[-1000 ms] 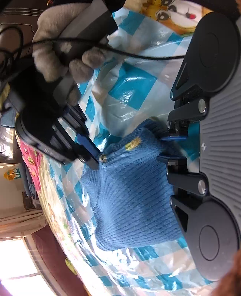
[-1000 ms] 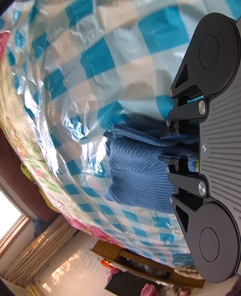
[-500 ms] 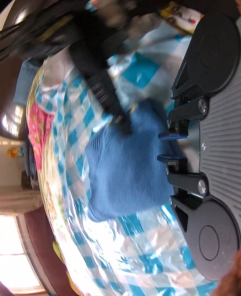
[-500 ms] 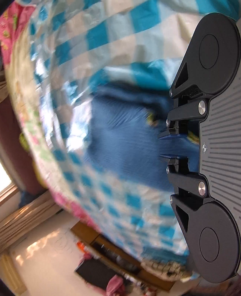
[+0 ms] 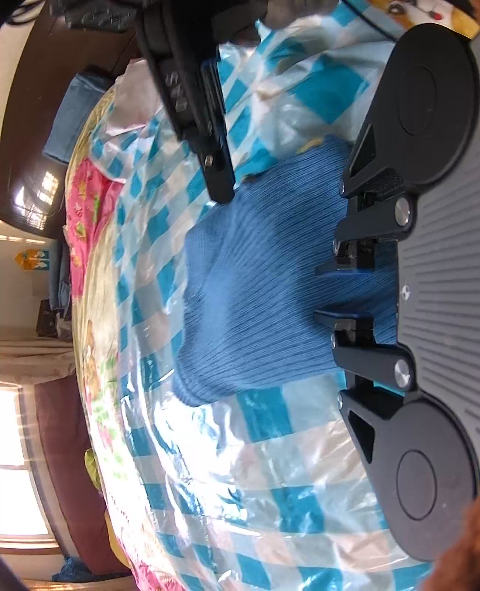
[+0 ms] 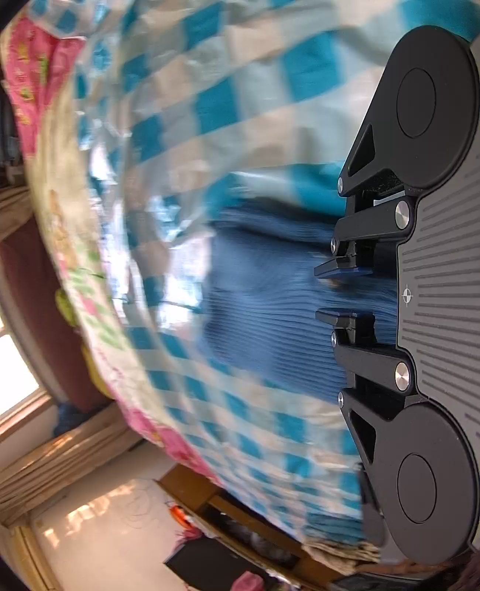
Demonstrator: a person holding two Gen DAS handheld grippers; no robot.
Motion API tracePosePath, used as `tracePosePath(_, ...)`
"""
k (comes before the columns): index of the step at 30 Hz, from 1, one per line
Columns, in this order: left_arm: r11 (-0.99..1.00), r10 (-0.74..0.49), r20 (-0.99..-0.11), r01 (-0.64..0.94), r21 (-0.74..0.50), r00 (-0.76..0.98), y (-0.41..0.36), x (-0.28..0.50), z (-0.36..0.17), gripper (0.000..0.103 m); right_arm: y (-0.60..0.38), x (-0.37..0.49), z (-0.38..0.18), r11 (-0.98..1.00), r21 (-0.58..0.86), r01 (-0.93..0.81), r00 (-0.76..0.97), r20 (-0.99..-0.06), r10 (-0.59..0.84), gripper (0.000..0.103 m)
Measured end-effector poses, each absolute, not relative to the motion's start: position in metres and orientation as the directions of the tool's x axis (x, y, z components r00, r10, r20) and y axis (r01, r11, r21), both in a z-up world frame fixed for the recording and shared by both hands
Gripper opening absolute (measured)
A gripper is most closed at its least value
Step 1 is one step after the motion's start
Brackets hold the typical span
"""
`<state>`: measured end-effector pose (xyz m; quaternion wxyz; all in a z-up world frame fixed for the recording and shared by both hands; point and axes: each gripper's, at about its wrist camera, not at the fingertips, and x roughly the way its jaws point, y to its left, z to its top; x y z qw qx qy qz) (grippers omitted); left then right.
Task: Fold small clothes
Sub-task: 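Release the sweater and press the folded bundle flat with both grippers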
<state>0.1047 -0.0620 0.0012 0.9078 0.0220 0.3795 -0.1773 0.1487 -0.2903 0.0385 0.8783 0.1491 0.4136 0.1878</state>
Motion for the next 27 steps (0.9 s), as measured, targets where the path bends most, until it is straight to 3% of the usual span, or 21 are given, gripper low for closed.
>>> tracePosePath(8,0.948,-0.289,-0.680,0.302,-0.103,0.674,-0.057,0.128,0.005,0.021,-0.277,0.195,0.027,0.898,0.408,-0.167,0.613,-0.670,0.419,0.019)
tracePosePath(13,0.948,-0.294,-0.686,0.295,-0.120,0.666,-0.053,0.128,-0.003,0.026,-0.283,0.211,0.017,0.931,0.339,-0.134,0.639,-0.688,0.343,0.038)
tracePosePath(22,0.946,-0.288,-0.677,0.310,-0.092,0.677,-0.055,0.119,-0.011,0.029,-0.275,0.202,0.002,0.921,0.308,-0.237,0.585,-0.712,0.388,0.038)
tracePosePath(27,0.948,-0.292,-0.670,0.300,-0.107,0.683,-0.052,0.116,-0.015,0.030,-0.278,0.188,0.004,0.898,0.350,-0.267,0.576,-0.689,0.439,0.032)
